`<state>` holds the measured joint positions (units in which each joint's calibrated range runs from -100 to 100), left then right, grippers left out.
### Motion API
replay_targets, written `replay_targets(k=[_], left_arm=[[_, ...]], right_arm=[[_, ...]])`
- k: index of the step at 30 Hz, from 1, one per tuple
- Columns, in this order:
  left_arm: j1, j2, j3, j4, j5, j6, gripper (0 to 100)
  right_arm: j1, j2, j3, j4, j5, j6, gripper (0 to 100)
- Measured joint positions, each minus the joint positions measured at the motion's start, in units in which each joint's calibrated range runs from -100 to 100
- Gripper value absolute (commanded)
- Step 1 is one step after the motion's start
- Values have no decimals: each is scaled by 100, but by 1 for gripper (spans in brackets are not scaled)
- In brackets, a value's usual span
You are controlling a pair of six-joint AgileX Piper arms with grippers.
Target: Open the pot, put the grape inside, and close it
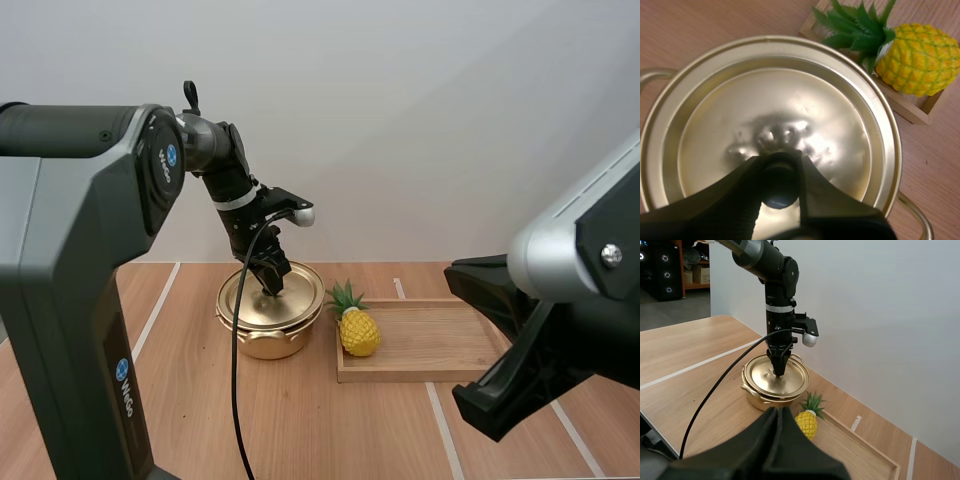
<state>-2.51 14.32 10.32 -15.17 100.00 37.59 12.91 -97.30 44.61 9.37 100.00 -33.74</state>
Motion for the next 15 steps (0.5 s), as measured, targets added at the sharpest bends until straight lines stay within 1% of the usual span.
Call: replay_targets(k=[1, 2, 3, 5, 7, 8, 15], left_arm=[[0, 0, 0, 0, 0, 0, 13], [0, 0, 0, 0, 0, 0, 21], [0, 0, 0, 0, 0, 0, 32], [0, 0, 0, 0, 0, 0, 56], [0, 49, 0, 0, 0, 0, 88], [0, 49, 0, -30, 0, 0, 99], [0, 75, 0, -55, 0, -144, 100]], right_arm=[[0, 0, 0, 0, 0, 0, 0], [0, 0, 0, 0, 0, 0, 0], [0, 0, 0, 0, 0, 0, 0], [0, 0, 0, 0, 0, 0, 0], [0, 0, 0, 0, 0, 0, 0], [0, 0, 0, 0, 0, 0, 0], [0, 0, 0, 0, 0, 0, 0]])
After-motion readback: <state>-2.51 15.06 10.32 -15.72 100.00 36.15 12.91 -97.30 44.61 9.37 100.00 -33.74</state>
